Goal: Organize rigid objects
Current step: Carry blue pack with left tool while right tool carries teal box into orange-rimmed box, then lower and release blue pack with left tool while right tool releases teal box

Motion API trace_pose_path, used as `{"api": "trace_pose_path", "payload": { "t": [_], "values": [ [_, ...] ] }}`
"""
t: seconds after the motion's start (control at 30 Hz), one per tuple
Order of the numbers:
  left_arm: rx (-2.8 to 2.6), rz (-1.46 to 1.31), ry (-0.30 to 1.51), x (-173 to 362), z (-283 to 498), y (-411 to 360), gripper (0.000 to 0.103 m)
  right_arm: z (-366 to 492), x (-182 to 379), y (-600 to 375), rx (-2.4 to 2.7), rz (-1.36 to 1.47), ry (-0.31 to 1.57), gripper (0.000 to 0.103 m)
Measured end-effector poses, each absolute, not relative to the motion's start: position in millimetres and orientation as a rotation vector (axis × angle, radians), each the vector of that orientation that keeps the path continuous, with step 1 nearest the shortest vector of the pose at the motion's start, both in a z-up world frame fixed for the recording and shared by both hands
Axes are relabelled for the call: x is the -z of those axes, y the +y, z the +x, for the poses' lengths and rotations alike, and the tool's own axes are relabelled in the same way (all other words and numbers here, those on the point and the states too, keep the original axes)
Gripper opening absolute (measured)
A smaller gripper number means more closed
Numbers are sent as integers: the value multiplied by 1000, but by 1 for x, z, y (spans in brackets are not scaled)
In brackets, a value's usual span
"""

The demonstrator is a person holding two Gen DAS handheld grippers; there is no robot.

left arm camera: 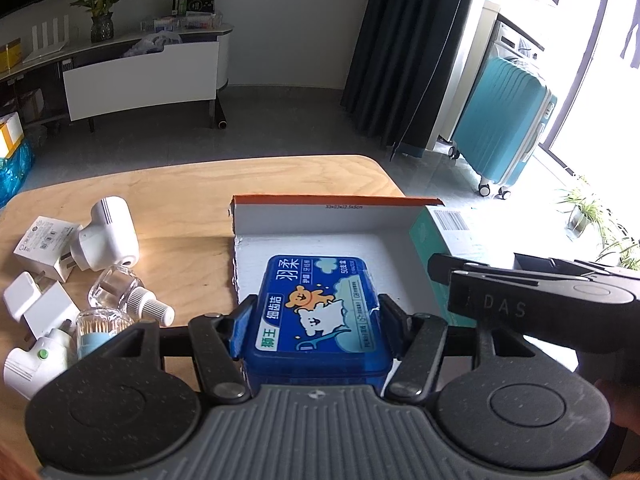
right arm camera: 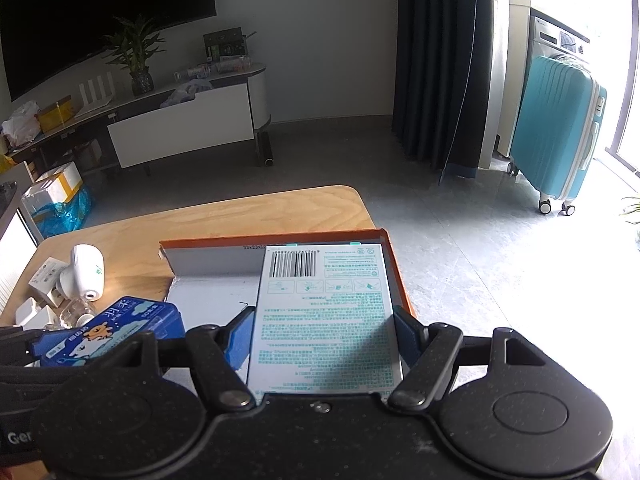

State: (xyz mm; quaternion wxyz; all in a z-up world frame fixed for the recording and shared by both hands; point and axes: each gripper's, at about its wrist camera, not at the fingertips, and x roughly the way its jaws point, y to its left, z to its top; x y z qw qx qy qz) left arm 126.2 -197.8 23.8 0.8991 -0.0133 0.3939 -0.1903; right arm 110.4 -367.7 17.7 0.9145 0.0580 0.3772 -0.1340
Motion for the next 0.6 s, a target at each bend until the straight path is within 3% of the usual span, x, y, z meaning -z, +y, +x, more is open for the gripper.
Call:
{"api": "trace_pose_path", "payload": {
  "t": [0.53, 0.6],
  "values": [
    [395, -28, 845, -15, 146, -205, 63, 151, -8, -380, 283, 95, 795, 84],
    [399, -32, 847, -14, 149, -209, 63, 150, -10, -383, 287, 96, 771, 89]
  ]
}}
